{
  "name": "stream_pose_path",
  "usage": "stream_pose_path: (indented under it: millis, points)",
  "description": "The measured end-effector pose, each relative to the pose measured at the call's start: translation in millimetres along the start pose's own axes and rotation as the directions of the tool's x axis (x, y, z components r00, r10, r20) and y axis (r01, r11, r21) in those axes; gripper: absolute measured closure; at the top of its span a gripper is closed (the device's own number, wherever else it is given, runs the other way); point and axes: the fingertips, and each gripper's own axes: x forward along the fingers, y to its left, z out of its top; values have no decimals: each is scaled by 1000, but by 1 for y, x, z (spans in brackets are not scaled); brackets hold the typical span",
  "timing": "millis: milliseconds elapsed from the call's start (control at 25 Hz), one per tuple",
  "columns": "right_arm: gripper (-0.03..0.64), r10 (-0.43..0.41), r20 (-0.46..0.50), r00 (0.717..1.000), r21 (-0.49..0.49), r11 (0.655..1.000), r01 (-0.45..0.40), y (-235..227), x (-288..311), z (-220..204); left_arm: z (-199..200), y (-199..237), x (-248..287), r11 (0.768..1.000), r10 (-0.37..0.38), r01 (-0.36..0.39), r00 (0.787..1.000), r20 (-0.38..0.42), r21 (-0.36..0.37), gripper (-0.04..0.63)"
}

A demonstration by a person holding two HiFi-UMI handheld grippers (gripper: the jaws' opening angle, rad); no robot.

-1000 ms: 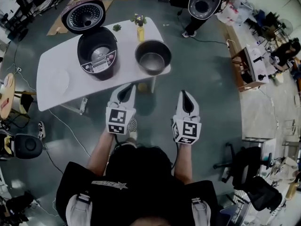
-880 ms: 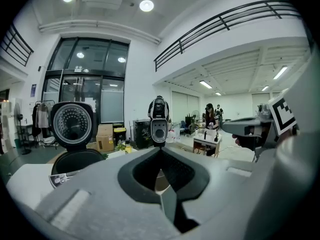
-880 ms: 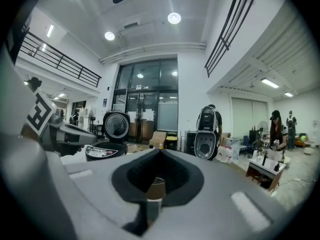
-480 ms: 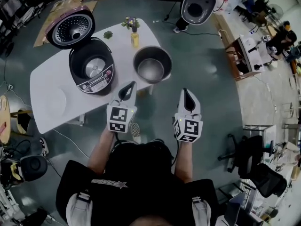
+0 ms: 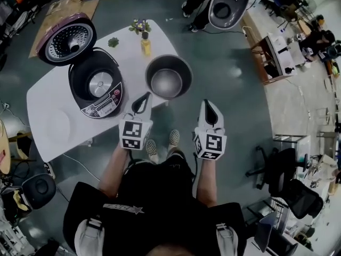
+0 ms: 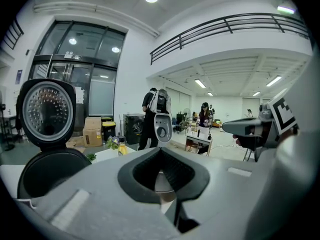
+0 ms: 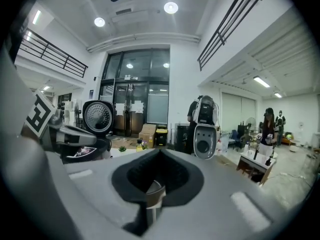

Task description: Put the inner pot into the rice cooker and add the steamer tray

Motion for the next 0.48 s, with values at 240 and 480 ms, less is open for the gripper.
stream_pose_path:
  millis: [240, 480]
  points:
    - [612, 54, -52, 997, 18, 998, -54, -12, 48, -21, -17, 11, 34, 999, 38, -40, 998, -54, -26, 584]
    - [612, 115, -114, 987, 29, 993, -112, -19, 104, -46, -33, 26, 73, 995, 71, -78, 992, -106, -64, 584]
